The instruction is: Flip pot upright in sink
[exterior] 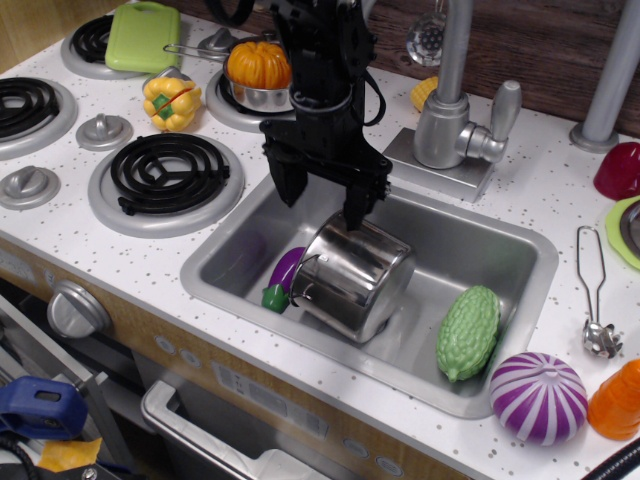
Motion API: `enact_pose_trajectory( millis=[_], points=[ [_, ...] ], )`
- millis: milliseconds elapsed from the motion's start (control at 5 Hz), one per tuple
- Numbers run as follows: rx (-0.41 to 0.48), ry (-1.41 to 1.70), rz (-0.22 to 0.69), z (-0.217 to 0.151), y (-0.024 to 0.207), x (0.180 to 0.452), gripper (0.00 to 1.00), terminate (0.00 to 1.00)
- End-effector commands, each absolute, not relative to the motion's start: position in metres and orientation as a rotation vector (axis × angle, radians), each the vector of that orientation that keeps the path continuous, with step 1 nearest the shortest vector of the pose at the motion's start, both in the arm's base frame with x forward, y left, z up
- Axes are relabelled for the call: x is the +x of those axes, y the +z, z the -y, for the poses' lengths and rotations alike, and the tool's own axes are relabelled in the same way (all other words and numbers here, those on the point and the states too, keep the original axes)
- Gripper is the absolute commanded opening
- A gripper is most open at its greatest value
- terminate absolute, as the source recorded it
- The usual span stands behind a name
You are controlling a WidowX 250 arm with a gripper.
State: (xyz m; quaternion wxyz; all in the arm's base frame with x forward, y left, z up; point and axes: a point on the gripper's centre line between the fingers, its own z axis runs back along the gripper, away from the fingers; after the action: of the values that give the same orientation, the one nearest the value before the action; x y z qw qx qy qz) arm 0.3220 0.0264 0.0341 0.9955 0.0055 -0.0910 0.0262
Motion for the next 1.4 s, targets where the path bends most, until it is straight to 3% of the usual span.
enact_pose_trajectory(
  millis=[0, 200, 600, 1200],
  points=[
    [-0.091, 0.087, 0.206, -0.029, 0.033, 0.328, 1.0, 0.0],
    [-0.126, 0.099, 0.208, -0.03, 0.026, 0.329, 1.0, 0.0],
    [-0.348, 0.137, 0.112, -0.027, 0.013, 0.335, 1.0, 0.0],
    [-0.475, 0.239, 0.078, -0.003, 0.015, 0.331, 1.0, 0.0]
  ],
)
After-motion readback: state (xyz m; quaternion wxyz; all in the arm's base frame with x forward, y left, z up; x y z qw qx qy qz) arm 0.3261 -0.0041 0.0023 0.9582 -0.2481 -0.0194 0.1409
